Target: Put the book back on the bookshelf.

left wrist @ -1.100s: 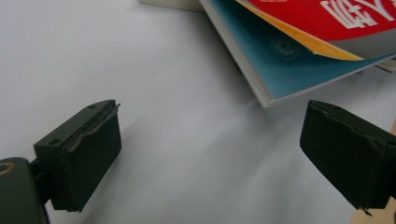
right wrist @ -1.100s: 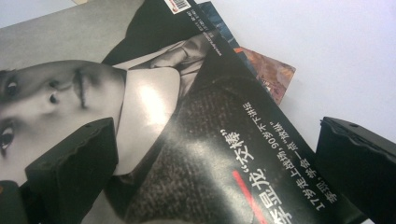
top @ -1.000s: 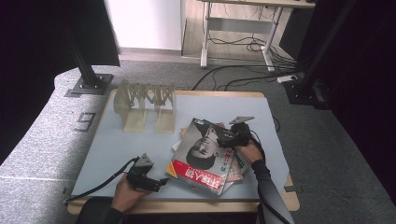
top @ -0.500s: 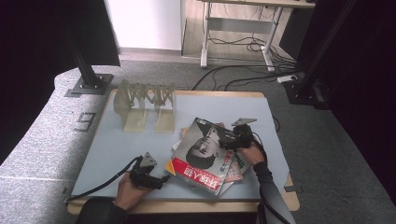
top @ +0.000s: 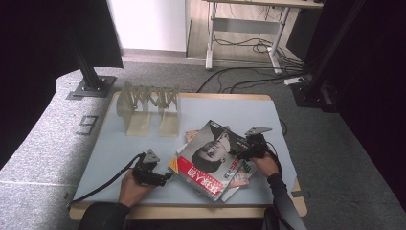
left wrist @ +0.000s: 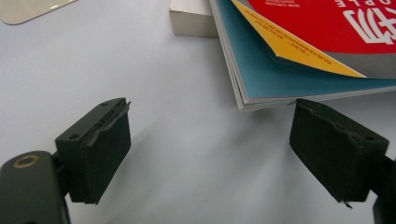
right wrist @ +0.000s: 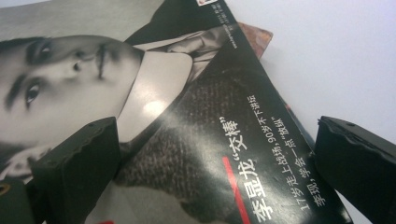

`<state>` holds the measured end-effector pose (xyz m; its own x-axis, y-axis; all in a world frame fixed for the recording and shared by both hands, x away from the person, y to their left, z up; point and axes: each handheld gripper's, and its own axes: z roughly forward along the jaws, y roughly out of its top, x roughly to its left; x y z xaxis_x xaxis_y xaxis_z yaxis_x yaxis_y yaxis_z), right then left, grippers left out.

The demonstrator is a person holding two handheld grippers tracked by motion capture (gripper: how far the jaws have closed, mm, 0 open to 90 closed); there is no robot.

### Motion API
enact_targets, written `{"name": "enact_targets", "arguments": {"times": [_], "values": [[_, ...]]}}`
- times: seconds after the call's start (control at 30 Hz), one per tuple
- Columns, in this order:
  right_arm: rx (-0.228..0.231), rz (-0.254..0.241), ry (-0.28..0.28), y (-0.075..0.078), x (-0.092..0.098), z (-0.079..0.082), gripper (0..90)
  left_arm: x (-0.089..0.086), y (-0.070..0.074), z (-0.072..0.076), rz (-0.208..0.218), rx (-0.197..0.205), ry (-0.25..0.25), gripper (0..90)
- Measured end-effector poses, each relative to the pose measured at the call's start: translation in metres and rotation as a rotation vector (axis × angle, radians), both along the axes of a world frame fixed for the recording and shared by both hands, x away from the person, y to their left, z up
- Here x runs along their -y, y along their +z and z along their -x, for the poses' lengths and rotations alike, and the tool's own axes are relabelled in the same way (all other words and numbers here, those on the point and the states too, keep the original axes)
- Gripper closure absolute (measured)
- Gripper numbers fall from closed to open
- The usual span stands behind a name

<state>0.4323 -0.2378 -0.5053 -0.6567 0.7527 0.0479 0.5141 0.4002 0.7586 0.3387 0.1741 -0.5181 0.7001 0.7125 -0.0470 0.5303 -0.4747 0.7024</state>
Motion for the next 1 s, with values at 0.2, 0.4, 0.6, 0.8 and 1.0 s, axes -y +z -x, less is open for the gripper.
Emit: {"name": "enact_targets", "arguments": {"times": [0.2,0.4,0.6,0.8,1.0], "values": [[-0.01,-0.014,-0.005,-0.001,0.006,0.01,0.9,-0.002,-0.002,-0.008,-0.009,-0.004,0.014,13.0],[-0.011,-0.018,-0.008,-0.001,0.01,0.019,0.8,-0.003,0.0,-0.017,0.01,-0.005,0.024,14.2],[-0.015,-0.023,-0.001,-0.001,0.014,0.031,1.2,0.004,0.002,-0.027,0.007,0.0,0.02,14.3],[-0.021,-0.031,0.002,-0.001,0.017,0.042,1.7,0.0,0.003,-0.028,0.013,-0.001,0.028,14.3],[-0.018,-0.039,0.0,-0.002,0.019,0.045,2.0,-0.011,0.0,-0.019,0.026,-0.015,0.039,14.4]]}}
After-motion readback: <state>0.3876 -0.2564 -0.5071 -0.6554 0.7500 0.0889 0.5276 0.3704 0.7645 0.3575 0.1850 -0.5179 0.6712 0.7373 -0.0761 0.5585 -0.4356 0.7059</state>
